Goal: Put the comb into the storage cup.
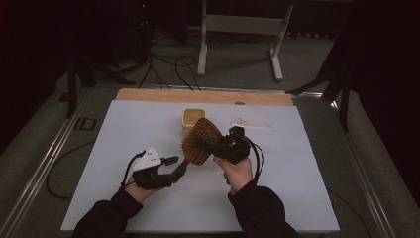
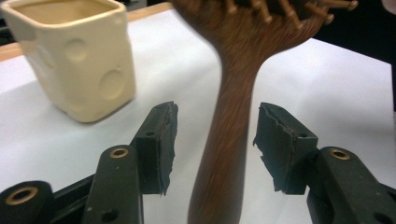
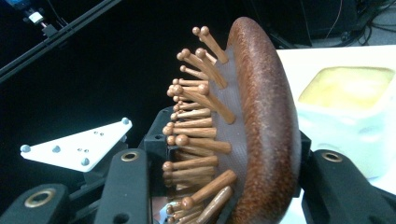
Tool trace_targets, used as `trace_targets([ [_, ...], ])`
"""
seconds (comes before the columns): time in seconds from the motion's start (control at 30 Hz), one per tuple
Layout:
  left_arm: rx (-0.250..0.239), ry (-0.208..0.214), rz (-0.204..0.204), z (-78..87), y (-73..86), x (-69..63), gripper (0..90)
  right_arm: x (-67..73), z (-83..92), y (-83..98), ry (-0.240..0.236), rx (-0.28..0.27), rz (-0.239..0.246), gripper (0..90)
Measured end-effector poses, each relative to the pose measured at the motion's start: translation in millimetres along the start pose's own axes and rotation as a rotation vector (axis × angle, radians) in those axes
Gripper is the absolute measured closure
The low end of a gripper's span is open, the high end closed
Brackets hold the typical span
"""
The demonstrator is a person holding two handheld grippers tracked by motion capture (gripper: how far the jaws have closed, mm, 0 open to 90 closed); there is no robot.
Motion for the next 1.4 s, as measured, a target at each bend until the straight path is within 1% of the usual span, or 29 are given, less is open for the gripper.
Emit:
trace_targets([
  [0.03, 0.002, 0.005, 0.006, 0.8, -0.5, 0.9, 48.1, 0.0, 1.3, -1.4, -0.001, -0.002, 0.004, 51.8],
  [0.07, 0.005, 0.006, 0.004, 1.6, -0.9, 1.1, 46.2, 0.1, 2.3, -2.8, -0.001, -0.005, 0.010, 51.8],
  [0.13, 0.012, 0.011, -0.001, 2.0, -1.4, 0.8, 45.8, 0.6, 3.6, -4.1, -0.002, -0.006, 0.013, 51.8],
  [0.17, 0.020, 0.011, -0.003, 2.0, -1.5, 0.6, 42.2, 1.1, 5.7, -6.1, -0.004, -0.010, 0.020, 51.7],
  [0.23, 0.041, 0.020, 0.000, 1.1, -1.0, 0.5, 37.8, 1.6, 7.9, -8.4, -0.002, -0.016, 0.027, 51.7],
  [0.27, 0.046, 0.013, 0.000, 0.8, -0.4, 0.5, 35.7, 1.7, 8.9, -9.7, 0.000, -0.017, 0.033, 51.7],
  [0.3, 0.055, 0.023, 0.005, 0.4, 0.0, 0.8, 34.9, 1.8, 10.2, -11.3, 0.000, -0.019, 0.038, 51.7],
  [0.37, 0.071, 0.024, 0.003, -0.1, 0.8, 0.3, 31.1, 2.1, 12.5, -13.8, 0.002, -0.022, 0.042, 51.7],
  [0.4, 0.079, 0.034, 0.004, -0.2, 1.1, 0.2, 30.3, 2.3, 13.6, -15.1, 0.001, -0.024, 0.046, 51.7],
  [0.43, 0.081, 0.027, -0.001, 0.2, 1.2, -0.3, 28.3, 2.3, 14.5, -16.4, 0.002, -0.028, 0.052, 51.7],
  [0.5, 0.085, 0.030, 0.007, 1.6, 0.7, 0.5, 25.2, 3.4, 16.2, -19.1, 0.001, -0.034, 0.057, 51.7],
  [0.53, 0.085, 0.023, 0.004, 2.9, 0.4, 0.8, 23.9, 3.9, 17.2, -20.4, 0.001, -0.035, 0.059, 51.7],
  [0.57, 0.089, 0.043, 0.004, 4.5, 0.2, 1.9, 22.1, 4.4, 17.9, -21.9, 0.002, -0.037, 0.065, 51.7],
  [0.6, 0.096, 0.058, 0.002, 6.1, 0.0, 2.7, 17.6, 4.9, 18.6, -23.4, 0.002, -0.039, 0.071, 51.7],
  [0.63, 0.099, 0.054, -0.003, 8.6, -0.3, 3.2, 14.6, 5.4, 19.4, -24.8, 0.003, -0.039, 0.073, 51.7],
  [0.67, 0.100, 0.068, -0.003, 11.2, -0.5, 4.5, 14.2, 5.7, 20.1, -26.4, 0.003, -0.041, 0.077, 51.7],
  [0.73, 0.103, 0.075, -0.007, 16.5, -0.9, 6.1, 8.6, 6.4, 21.4, -29.6, 0.003, -0.046, 0.086, 51.7],
  [0.77, 0.104, 0.086, -0.006, 19.2, -0.9, 7.3, 8.2, 7.3, 22.3, -31.4, 0.003, -0.047, 0.088, 51.7],
  [0.8, 0.105, 0.084, -0.009, 21.5, -0.7, 8.2, 4.0, 8.0, 23.2, -33.4, 0.003, -0.051, 0.093, 51.7],
  [0.83, 0.106, 0.094, -0.010, 23.9, -0.3, 9.2, 0.8, 8.7, 24.2, -35.4, 0.003, -0.056, 0.096, 51.7],
  [0.87, 0.105, 0.095, -0.013, 26.2, 0.3, 9.7, 0.2, 9.4, 25.3, -37.7, 0.003, -0.057, 0.102, 51.7],
  [0.9, 0.099, 0.075, -0.020, 28.4, 1.4, 9.8, 0.0, 10.1, 26.2, -39.9, 0.003, -0.062, 0.107, 51.7],
  [0.97, 0.089, 0.059, -0.025, 32.2, 4.3, 10.7, 0.0, 11.6, 28.1, -44.5, 0.004, -0.068, 0.116, 51.7],
  [1.0, 0.085, 0.041, -0.030, 34.0, 5.9, 11.2, 0.0, 12.2, 29.0, -46.8, 0.004, -0.070, 0.121, 51.7],
  [1.1, 0.071, 0.017, -0.028, 38.8, 10.6, 12.7, 0.0, 14.4, 32.2, -54.2, 0.005, -0.084, 0.127, 51.7],
  [1.13, 0.073, 0.017, -0.030, 40.3, 11.8, 13.7, 0.0, 14.8, 33.2, -56.8, 0.006, -0.090, 0.133, 51.7],
  [1.2, 0.062, 0.000, -0.035, 42.3, 14.7, 14.3, 0.0, 15.6, 34.6, -62.0, 0.010, -0.095, 0.142, 51.7],
  [1.33, 0.052, 0.001, -0.057, 45.7, 21.2, 14.7, 0.0, 15.4, 36.0, -71.8, 0.022, -0.112, 0.150, 51.7],
  [1.4, 0.048, -0.005, -0.056, 46.9, 25.5, 15.5, 0.0, 14.3, 36.2, -76.5, 0.026, -0.115, 0.151, 51.7],
])
Point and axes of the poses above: each handheld gripper's, and its own axes: z roughly backward along the jaws, y roughly out of its underside, x roughly to its left, the point moved 1 cm from there along -z, roughly forward along the jaws, and after that the axes turned 3 degrees about -x, right-handed, at the moved point
